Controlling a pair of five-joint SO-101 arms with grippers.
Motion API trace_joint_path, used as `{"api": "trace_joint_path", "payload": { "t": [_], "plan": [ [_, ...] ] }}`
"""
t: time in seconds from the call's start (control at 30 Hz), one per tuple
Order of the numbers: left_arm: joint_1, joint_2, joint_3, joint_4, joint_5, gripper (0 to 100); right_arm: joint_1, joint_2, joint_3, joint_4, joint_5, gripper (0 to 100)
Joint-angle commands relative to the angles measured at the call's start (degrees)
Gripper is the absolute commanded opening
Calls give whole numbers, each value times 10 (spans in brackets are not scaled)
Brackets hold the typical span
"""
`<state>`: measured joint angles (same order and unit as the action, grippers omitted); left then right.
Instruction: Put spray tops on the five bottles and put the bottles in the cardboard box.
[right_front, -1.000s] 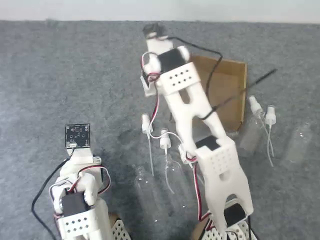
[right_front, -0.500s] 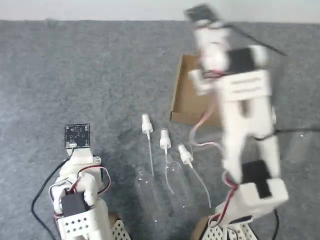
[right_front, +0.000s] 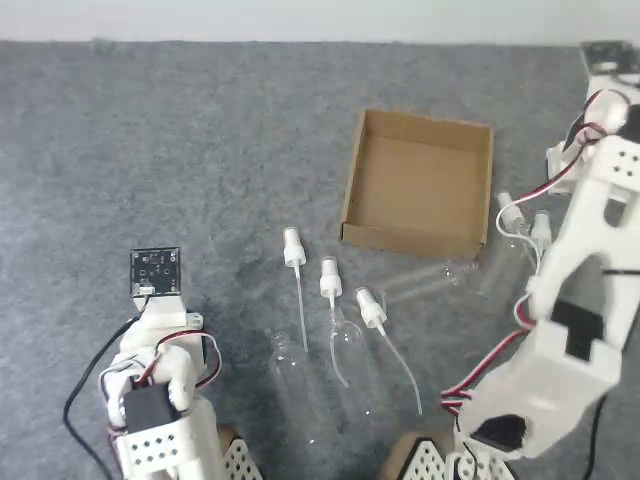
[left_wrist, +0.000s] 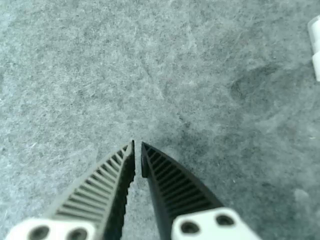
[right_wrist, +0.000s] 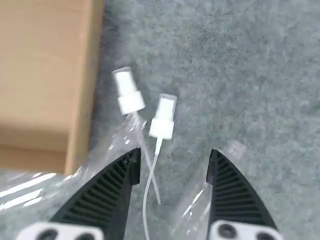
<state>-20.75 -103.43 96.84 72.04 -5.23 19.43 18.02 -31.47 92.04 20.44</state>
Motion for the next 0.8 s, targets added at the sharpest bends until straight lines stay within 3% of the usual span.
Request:
{"api": "trace_joint_path", "payload": {
  "t": [0.0,0.4,0.77],
  "plan": [
    [-4,-9,-3,3,-2,13,8,52,-5,-51,6,180],
    [-4,-9,-3,3,-2,13,22,175,-5,-131,11,177],
    [-4,-9,-3,3,-2,13,20,242,-6,-139,11,177]
  ]
}}
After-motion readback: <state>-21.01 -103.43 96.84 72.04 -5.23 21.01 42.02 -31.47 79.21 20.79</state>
